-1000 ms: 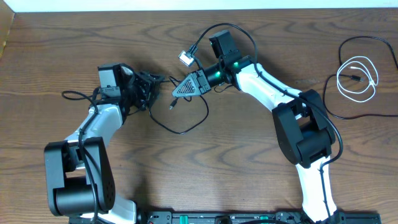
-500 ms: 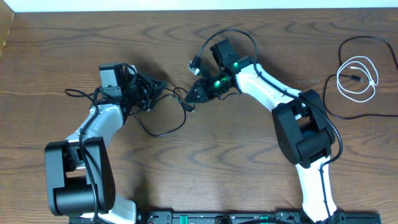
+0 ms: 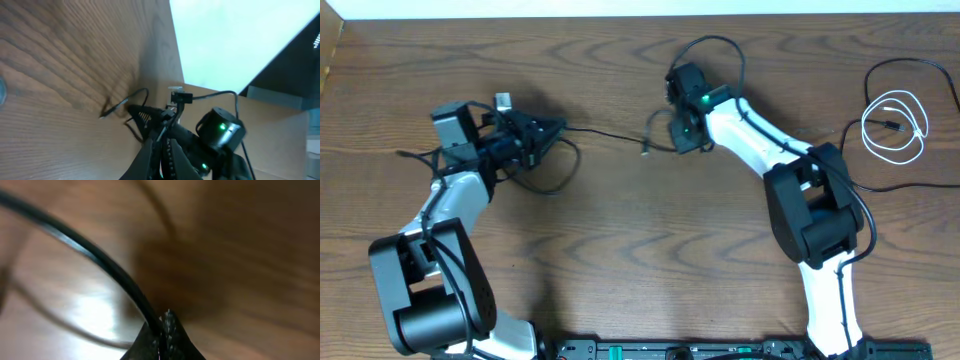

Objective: Untangle cables
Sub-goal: 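Pull the black cable right again with the right gripper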

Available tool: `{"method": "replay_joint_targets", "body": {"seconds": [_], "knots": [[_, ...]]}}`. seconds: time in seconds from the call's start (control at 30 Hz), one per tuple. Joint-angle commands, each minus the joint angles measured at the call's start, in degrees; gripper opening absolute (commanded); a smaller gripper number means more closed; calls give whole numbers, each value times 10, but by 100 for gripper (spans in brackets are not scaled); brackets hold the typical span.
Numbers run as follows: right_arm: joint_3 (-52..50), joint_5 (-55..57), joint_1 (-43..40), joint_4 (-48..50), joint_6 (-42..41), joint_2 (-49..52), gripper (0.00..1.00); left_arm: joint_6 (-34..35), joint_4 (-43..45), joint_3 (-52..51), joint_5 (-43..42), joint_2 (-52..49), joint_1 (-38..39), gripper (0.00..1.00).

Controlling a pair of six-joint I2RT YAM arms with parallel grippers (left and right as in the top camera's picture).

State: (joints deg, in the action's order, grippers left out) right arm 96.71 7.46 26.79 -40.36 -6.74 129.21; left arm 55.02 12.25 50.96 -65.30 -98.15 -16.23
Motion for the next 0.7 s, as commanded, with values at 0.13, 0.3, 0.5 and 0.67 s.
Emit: {"method": "replay_joint_targets", "body": {"seconds": [0.13, 0.3, 0.5, 0.67], "knots": [[-8, 49, -43, -10, 2, 8, 1, -30, 3, 2, -31, -4, 0, 8], [-1, -36, -56, -9, 39, -3, 1, -67, -34, 2, 1, -4, 27, 8], [0, -59, -65, -4, 53, -69, 1, -119, -136, 2, 132, -4, 83, 7], [0, -195, -67, -20, 140, -124, 63, -132, -146, 2, 197, -4, 153, 7]]}}
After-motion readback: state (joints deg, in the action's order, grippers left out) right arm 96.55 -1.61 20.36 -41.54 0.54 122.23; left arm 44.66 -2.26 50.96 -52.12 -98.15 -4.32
